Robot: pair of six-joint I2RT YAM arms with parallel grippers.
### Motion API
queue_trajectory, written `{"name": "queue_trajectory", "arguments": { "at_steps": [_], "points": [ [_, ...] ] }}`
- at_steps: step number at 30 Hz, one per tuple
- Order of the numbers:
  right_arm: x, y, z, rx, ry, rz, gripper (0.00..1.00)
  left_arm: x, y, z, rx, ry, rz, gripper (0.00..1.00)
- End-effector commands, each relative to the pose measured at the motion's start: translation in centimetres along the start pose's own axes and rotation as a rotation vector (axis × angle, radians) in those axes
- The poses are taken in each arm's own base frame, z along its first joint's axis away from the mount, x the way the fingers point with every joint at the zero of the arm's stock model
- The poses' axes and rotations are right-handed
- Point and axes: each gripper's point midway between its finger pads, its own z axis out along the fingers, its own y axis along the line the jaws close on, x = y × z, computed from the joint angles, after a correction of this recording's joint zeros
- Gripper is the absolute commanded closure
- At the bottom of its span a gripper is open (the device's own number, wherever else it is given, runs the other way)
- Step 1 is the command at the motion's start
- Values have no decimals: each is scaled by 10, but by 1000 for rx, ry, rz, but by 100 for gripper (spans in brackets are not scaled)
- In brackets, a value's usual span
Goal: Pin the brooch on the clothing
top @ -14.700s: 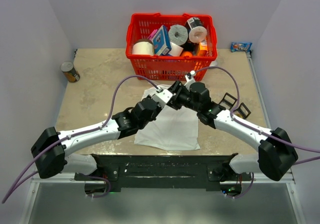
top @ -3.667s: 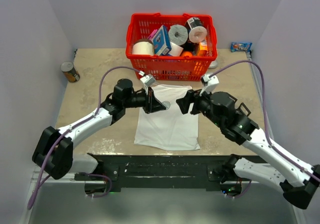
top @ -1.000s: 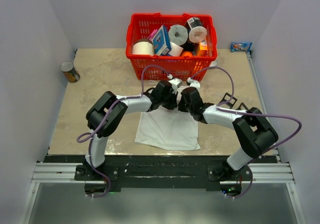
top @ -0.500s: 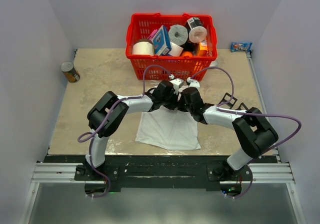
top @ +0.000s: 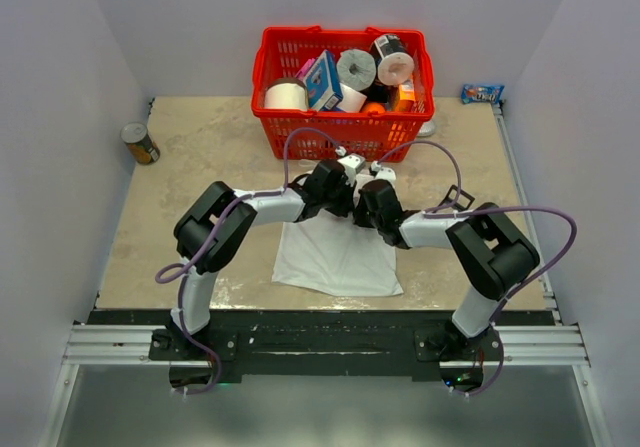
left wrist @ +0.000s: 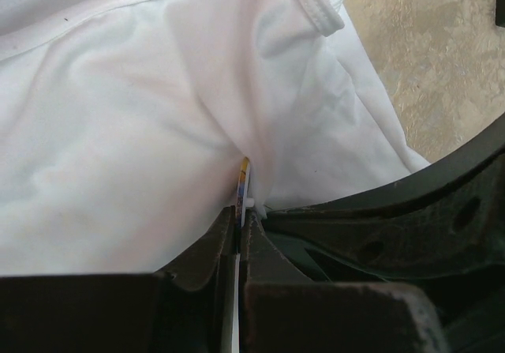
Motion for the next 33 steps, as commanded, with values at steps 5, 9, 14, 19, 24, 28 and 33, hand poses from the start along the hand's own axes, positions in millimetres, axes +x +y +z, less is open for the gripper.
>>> {"name": "queue_trajectory", "arguments": {
  "at_steps": [5, 9, 14, 19, 24, 28, 33],
  "points": [
    [-6, -3, -28, -17, -4, -51, 66, 7, -18, 0, 120, 34, -26, 100],
    [-36, -10, -62, -8, -87, -51, 35, -2, -21, -3, 181, 25, -37, 100],
    [-71, -27, -99, -2, -180, -47, 27, 0, -20, -1, 220, 33, -60, 100],
    [-76, -39, -111, -24, -198, -57, 24, 1, -21, 0, 261, 34, -75, 100],
    [-71, -37, -102, -113, -179, -61, 24, -6, -24, -4, 333, 9, -76, 100],
    [-61, -31, -88, -187, -144, -73, 24, -9, -29, -8, 393, -9, -69, 100],
    [-52, -27, -66, -266, -110, -80, 24, -6, -31, -8, 460, -7, -81, 100]
  ]
}}
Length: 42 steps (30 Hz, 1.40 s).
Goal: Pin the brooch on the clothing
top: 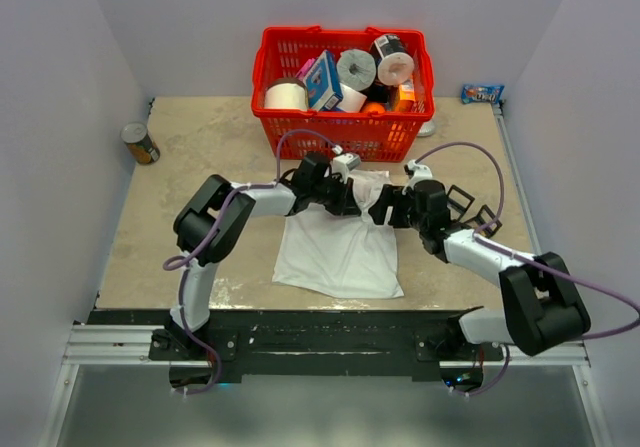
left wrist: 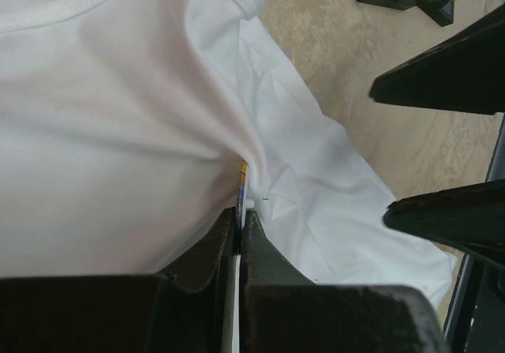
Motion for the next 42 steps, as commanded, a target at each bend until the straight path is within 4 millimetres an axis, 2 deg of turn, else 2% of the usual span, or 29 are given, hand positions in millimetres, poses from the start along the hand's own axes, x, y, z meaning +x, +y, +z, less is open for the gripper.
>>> {"name": "queue_trajectory", "arguments": {
  "at_steps": [1, 5, 12, 19, 30, 42],
  "points": [
    [-9, 14, 15, -135, -38, -38, 24, -6, -10, 1, 113, -26, 13, 100],
    [-5, 13, 26, -174, -28, -52, 27, -2, -10, 2, 157, -9, 4, 100],
    [-4, 6, 31, -175, -13, -43, 35, -1, -7, 0, 216, -8, -9, 100],
    [6, 3, 41, -168, 55, -47, 41, 2, -5, 0, 254, -4, -41, 100],
    [13, 14, 46, -241, 87, -28, 46, 8, -9, 1, 325, 6, -72, 100],
    [16, 18, 49, -267, 96, -24, 54, 9, -10, 2, 340, 11, -81, 100]
  ]
}}
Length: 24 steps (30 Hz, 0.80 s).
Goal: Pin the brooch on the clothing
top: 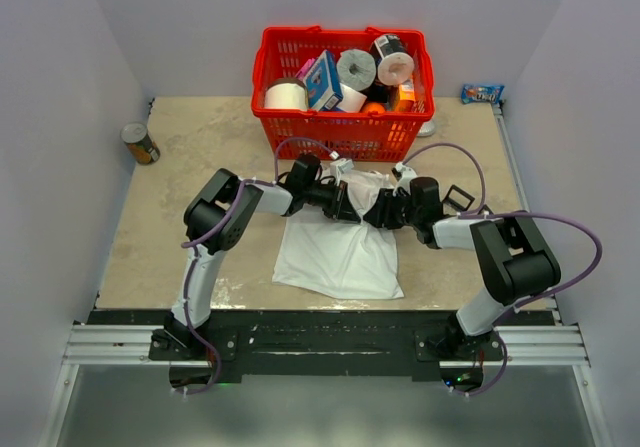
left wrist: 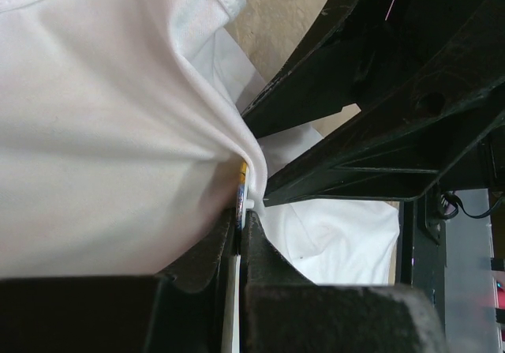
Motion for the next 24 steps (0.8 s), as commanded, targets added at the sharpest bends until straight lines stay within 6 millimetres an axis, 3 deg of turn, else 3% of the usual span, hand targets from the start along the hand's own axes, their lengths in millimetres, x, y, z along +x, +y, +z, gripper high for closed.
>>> {"name": "queue_trajectory", "arguments": {
  "at_steps": [1, 24],
  "points": [
    [-24, 13, 2, -56, -60, -35, 55, -9, -5, -1, 40, -20, 17, 100],
    [-20, 16, 10, -60, -36, -48, 60, -8, -6, 0, 56, -18, 13, 100]
  ]
}}
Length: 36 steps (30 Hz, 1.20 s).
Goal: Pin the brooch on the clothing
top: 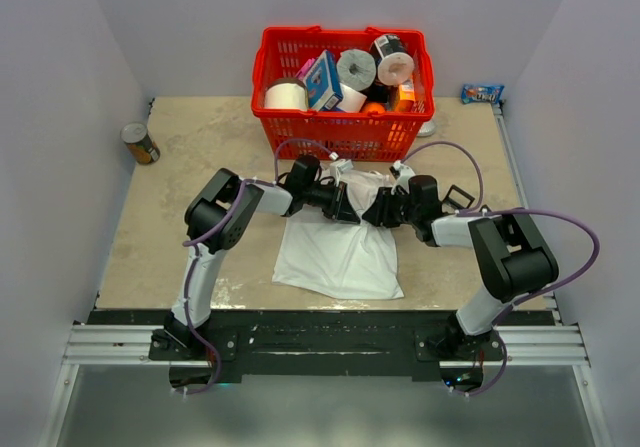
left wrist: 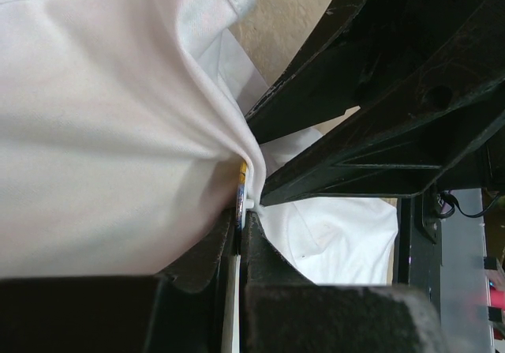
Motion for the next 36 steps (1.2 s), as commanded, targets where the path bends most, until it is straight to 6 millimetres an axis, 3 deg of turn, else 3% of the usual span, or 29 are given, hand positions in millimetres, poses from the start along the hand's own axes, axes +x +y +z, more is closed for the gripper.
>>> {"name": "queue_trajectory", "arguments": {
  "at_steps": [1, 36],
  "points": [
    [-18, 11, 6, -32, -40, -46, 60, -11, -8, -1, 46, -24, 32, 100],
    [-14, 6, 10, -1, -23, -29, 62, -14, -15, 0, 76, -32, -2, 100]
  ]
}}
